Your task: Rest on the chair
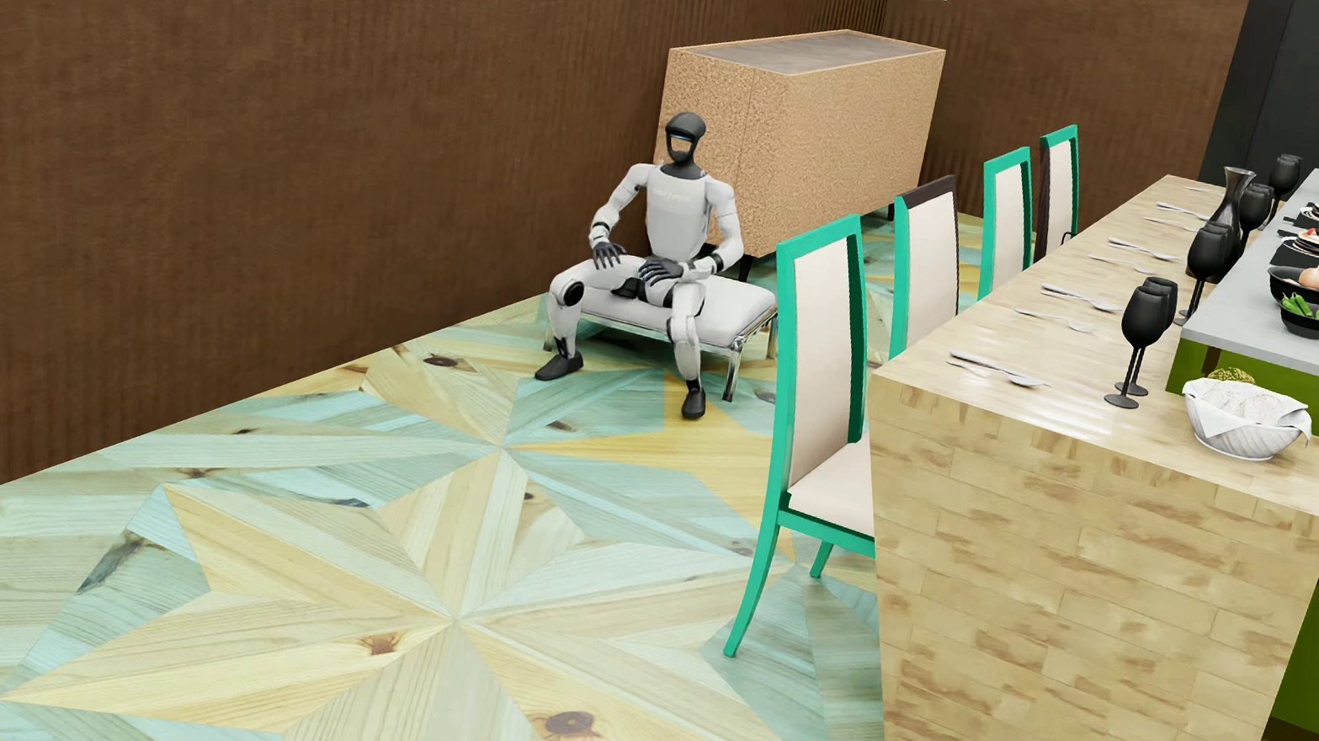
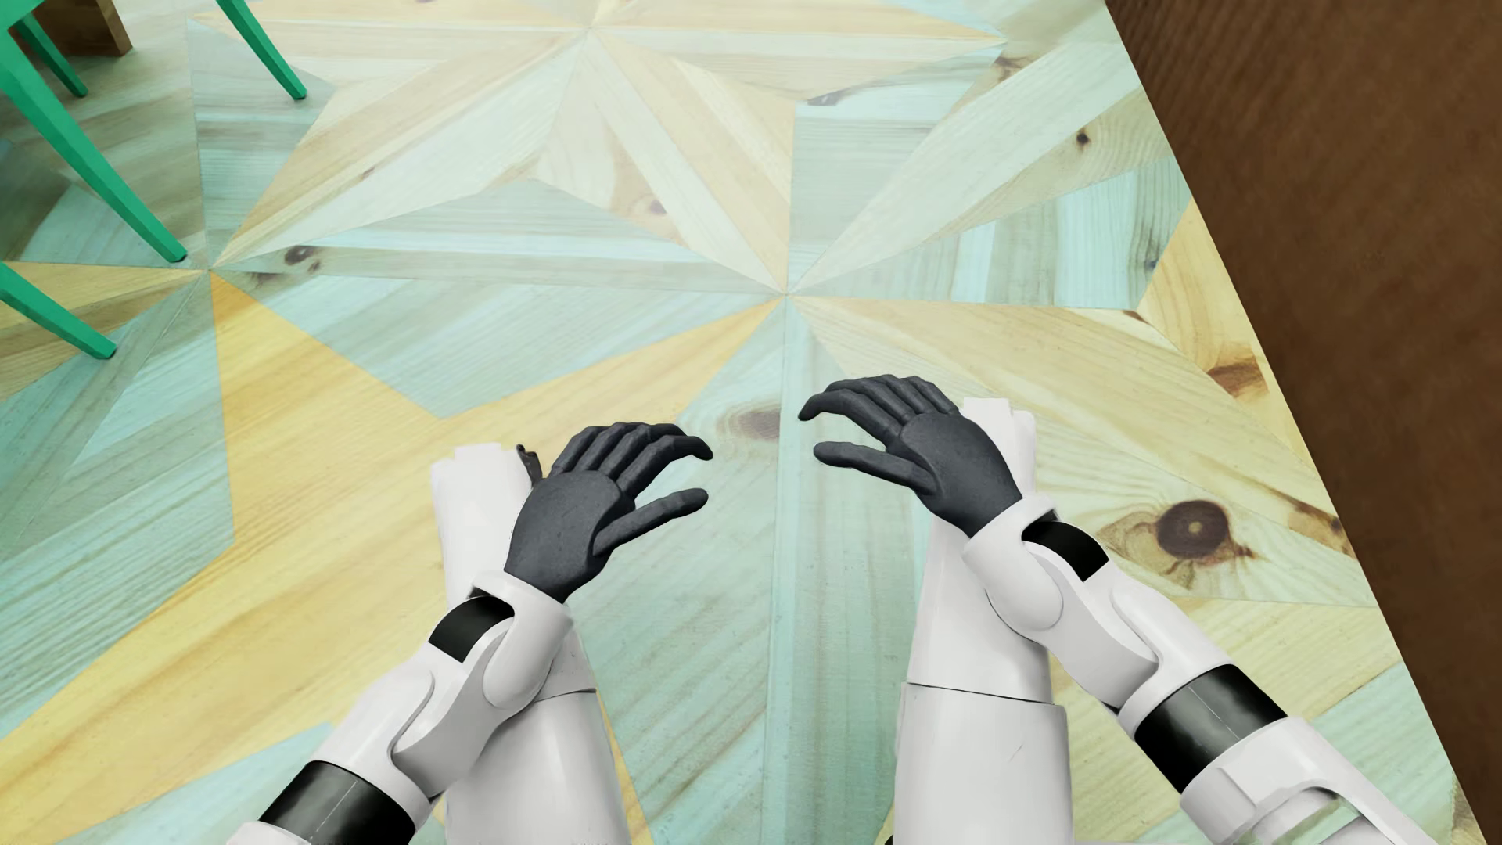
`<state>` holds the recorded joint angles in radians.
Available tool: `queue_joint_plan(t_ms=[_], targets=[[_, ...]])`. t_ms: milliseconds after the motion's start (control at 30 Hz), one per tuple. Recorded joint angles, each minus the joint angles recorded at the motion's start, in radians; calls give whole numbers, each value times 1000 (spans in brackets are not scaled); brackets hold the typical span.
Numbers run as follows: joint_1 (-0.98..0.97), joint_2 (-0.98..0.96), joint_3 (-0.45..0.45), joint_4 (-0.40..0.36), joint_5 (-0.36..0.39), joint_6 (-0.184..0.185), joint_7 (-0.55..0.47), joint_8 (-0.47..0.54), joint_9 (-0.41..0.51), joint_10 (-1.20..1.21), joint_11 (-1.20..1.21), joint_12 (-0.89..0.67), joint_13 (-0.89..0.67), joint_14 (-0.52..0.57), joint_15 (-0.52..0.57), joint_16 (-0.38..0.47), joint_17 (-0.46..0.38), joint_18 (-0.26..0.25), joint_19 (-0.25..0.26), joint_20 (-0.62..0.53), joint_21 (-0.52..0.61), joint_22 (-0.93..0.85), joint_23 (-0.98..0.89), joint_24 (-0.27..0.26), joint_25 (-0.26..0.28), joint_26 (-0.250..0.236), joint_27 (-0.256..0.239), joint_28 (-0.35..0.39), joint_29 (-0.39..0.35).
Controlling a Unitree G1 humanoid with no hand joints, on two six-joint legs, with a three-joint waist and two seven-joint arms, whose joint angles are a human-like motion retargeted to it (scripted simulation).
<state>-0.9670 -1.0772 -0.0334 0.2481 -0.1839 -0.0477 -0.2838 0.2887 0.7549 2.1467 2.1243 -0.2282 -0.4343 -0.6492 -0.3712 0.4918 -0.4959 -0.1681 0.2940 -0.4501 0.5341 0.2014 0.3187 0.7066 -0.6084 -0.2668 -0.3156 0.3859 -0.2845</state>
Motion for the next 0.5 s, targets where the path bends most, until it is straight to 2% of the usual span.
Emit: queue_joint_plan(t_ms=[33, 67, 133, 233, 300, 333, 367, 467, 500], targets=[[-4, -1, 3, -6, -6, 4, 0, 1, 0, 0, 2, -10, 6, 7, -1, -9, 8, 7, 3, -7, -7, 8, 4, 8, -23, 5, -4, 10, -5], [-6, -2, 5, -9, -6, 4, 0, 5, -2, 2, 6, -10, 10, 9, -5, -20, 11, 11, 0, -16, -2, 27, 11, -7, -22, 27, 11, 44, -20], [-11, -3, 2, -11, -8, 9, -6, 8, -7, 6, 9, -9, 11, 7, -4, -38, 22, 9, 1, -9, 6, 42, 29, 25, -27, 29, 34, 43, -61], [-28, -17, 3, -15, -7, 6, -15, 11, -10, 11, 13, -13, 6, 1, -14, -49, 24, 7, 4, -9, 12, 38, 38, 33, -32, 33, 46, 51, -80], [-62, -46, 3, -11, -7, 3, -25, 22, -17, 13, 13, -39, -7, 0, -15, -41, 27, 3, 19, 4, -1, 30, 34, 27, -37, 1, 31, 8, -72], [-76, -61, 4, -5, -7, 0, -24, 21, -24, 13, 13, -56, -15, 2, -10, -33, 28, 0, 17, 21, -16, 18, 32, 49, -57, -10, 23, -38, -51], [-90, -71, 6, -3, -7, 6, -27, 22, -29, 19, 14, -63, -17, 4, -9, -34, 24, 6, 21, 43, -25, -1, 28, 45, -61, -25, 15, -74, -40], [-107, -77, 9, -6, -17, 8, -32, 17, -28, 29, 20, -69, -7, -11, -26, -35, 20, 12, 28, 45, -37, -8, 16, 42, -54, -30, 8, -72, -49], [-114, -88, 13, 1, -11, 7, -34, 16, -25, 30, 20, -74, -7, -11, -30, -36, 16, -2, 31, 56, -43, -26, 5, 48, -59, -33, 8, -93, -42]])
